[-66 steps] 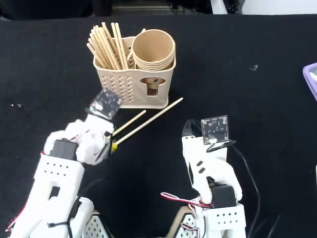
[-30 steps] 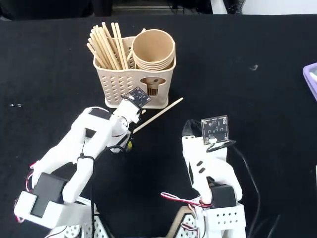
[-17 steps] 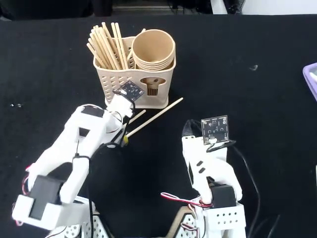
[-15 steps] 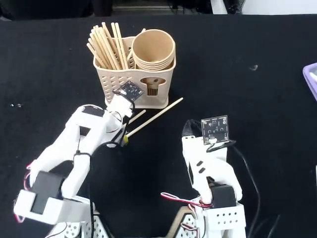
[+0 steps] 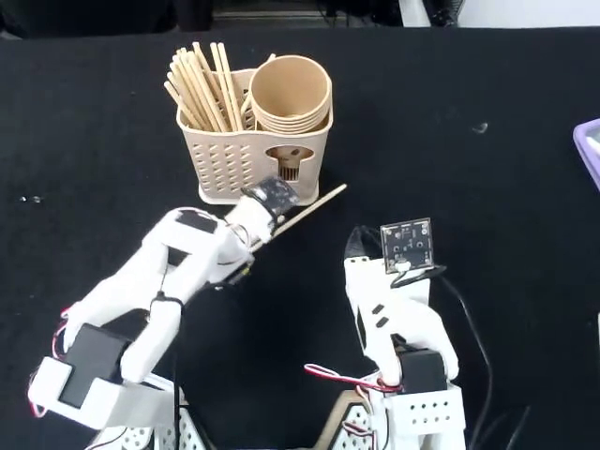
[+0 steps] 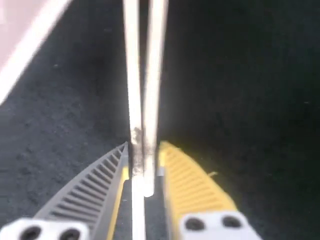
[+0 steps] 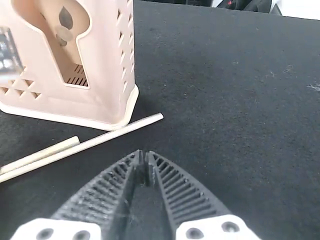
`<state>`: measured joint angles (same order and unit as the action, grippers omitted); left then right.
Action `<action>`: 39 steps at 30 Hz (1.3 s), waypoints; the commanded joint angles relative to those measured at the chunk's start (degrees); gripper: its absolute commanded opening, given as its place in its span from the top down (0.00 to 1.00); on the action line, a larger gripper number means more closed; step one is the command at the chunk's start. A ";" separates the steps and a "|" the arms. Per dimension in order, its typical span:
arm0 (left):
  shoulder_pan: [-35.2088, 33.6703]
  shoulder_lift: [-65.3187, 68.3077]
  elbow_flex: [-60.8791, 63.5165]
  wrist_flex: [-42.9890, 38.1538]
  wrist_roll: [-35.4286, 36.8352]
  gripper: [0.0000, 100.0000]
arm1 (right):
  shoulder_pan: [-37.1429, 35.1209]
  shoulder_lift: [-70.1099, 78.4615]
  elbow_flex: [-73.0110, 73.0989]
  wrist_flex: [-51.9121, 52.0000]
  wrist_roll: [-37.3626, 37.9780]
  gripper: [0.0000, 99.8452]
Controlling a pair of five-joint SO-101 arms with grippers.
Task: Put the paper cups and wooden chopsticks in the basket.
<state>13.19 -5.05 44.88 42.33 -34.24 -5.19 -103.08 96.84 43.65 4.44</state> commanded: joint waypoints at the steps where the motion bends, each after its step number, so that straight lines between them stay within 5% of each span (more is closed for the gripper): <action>1: -0.13 -0.53 1.10 0.53 -0.97 0.96 | -0.88 -4.09 -0.31 -1.23 0.70 0.98; 10: 1.27 -16.97 5.49 13.98 -5.98 0.96 | -0.88 -4.18 -0.31 -1.32 0.70 0.98; 25: -23.25 -53.63 6.81 35.87 -23.91 0.97 | -0.62 -4.26 -0.31 -1.23 0.70 0.99; 31: -25.36 -70.59 6.29 34.90 -15.65 0.97 | -0.62 -4.18 -0.31 -1.23 0.70 0.99; 39: -25.36 -82.64 4.53 15.38 9.32 0.97 | -0.79 -4.09 -0.31 -0.88 0.70 0.99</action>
<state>-11.87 -85.58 53.85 63.87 -34.59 -5.19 -103.08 96.84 43.65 4.44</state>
